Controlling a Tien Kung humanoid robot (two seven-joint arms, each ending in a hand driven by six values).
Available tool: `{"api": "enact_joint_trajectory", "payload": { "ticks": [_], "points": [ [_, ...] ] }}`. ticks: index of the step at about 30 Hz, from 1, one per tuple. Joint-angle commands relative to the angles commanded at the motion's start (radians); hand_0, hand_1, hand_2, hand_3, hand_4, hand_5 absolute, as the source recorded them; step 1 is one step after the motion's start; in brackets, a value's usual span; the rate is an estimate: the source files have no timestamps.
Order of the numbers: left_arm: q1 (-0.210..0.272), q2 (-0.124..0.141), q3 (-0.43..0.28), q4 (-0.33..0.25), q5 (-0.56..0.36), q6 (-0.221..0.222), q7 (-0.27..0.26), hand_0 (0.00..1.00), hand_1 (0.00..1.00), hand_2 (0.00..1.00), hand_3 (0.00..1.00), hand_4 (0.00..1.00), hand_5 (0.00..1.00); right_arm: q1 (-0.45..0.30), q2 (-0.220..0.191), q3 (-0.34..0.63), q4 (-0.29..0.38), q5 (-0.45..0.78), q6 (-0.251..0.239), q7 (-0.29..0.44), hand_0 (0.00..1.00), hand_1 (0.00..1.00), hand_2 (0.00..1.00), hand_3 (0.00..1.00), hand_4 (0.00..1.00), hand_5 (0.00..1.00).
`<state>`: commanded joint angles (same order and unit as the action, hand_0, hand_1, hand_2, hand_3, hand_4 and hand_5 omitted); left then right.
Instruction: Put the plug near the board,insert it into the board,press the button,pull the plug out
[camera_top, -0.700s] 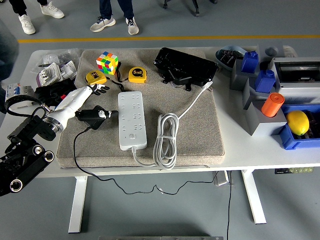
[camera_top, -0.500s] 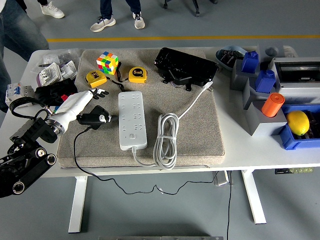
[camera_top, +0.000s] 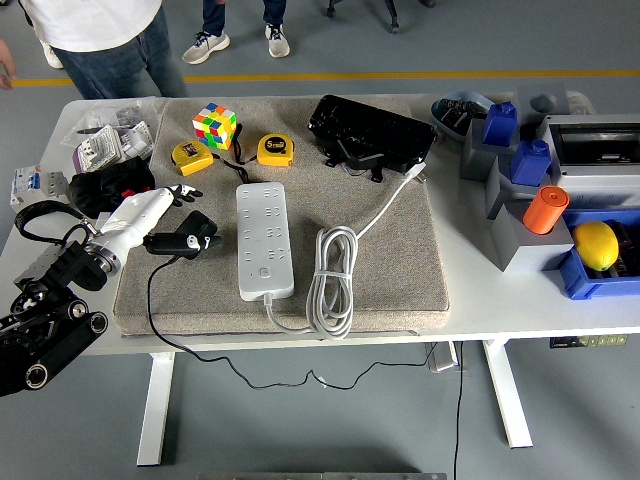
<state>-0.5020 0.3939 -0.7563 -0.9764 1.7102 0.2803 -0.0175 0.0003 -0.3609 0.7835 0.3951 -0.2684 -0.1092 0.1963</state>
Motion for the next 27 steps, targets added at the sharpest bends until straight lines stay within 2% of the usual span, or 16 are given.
{"api": "enact_joint_trajectory", "payload": {
  "ticks": [5, 6, 11, 12, 17, 18, 23, 24, 27],
  "points": [
    [-0.001, -0.002, 0.007, 0.017, -0.007, 0.002, 0.007, 0.728, 0.712, 0.743, 0.783, 0.998, 0.58, -0.002, 0.0, 0.002, 0.0, 0.0, 0.0, 0.0, 0.715, 0.715, 0.719, 0.616, 0.998, 0.636],
    [-0.001, -0.003, 0.008, 0.019, -0.011, 0.003, 0.007, 0.665, 0.649, 0.686, 0.758, 0.998, 0.574, -0.002, 0.0, 0.003, 0.0, 0.0, 0.0, 0.0, 0.714, 0.715, 0.719, 0.616, 0.998, 0.635],
    [-0.001, -0.011, 0.016, 0.041, -0.034, 0.016, 0.004, 0.665, 0.649, 0.686, 0.758, 0.998, 0.574, -0.004, 0.002, 0.003, 0.0, 0.0, -0.001, 0.0, 0.714, 0.715, 0.719, 0.616, 0.998, 0.635],
    [-0.001, -0.012, 0.018, 0.045, -0.04, 0.017, 0.004, 0.62, 0.618, 0.652, 0.734, 0.998, 0.55, -0.004, 0.002, 0.004, 0.0, -0.001, -0.001, 0.0, 0.714, 0.716, 0.719, 0.615, 0.998, 0.635],
    [-0.005, -0.018, 0.032, 0.06, -0.063, 0.025, 0.002, 0.62, 0.618, 0.652, 0.734, 0.998, 0.55, -0.005, 0.004, 0.004, 0.0, -0.001, -0.001, 0.001, 0.714, 0.716, 0.719, 0.615, 0.998, 0.635],
    [-0.007, -0.02, 0.032, 0.064, -0.067, 0.026, 0.001, 0.534, 0.585, 0.609, 0.704, 0.998, 0.496, -0.005, 0.004, 0.004, 0.0, -0.002, -0.001, 0.001, 0.714, 0.716, 0.719, 0.615, 0.998, 0.633],
    [-0.018, -0.029, 0.046, 0.08, -0.079, 0.041, 0.0, 0.534, 0.585, 0.609, 0.704, 0.998, 0.496, -0.004, 0.005, 0.008, 0.0, -0.002, -0.001, 0.001, 0.714, 0.716, 0.719, 0.615, 0.998, 0.633],
    [-0.02, -0.031, 0.048, 0.084, -0.081, 0.045, 0.0, 0.519, 0.566, 0.592, 0.674, 0.998, 0.449, -0.004, 0.005, 0.008, 0.0, -0.002, -0.001, 0.001, 0.714, 0.716, 0.719, 0.615, 0.998, 0.633],
    [-0.029, -0.037, 0.056, 0.095, -0.085, 0.053, 0.002, 0.519, 0.566, 0.592, 0.674, 0.998, 0.449, -0.004, 0.005, 0.009, 0.001, -0.002, -0.002, 0.001, 0.714, 0.716, 0.719, 0.615, 0.998, 0.633]
  ]
}}
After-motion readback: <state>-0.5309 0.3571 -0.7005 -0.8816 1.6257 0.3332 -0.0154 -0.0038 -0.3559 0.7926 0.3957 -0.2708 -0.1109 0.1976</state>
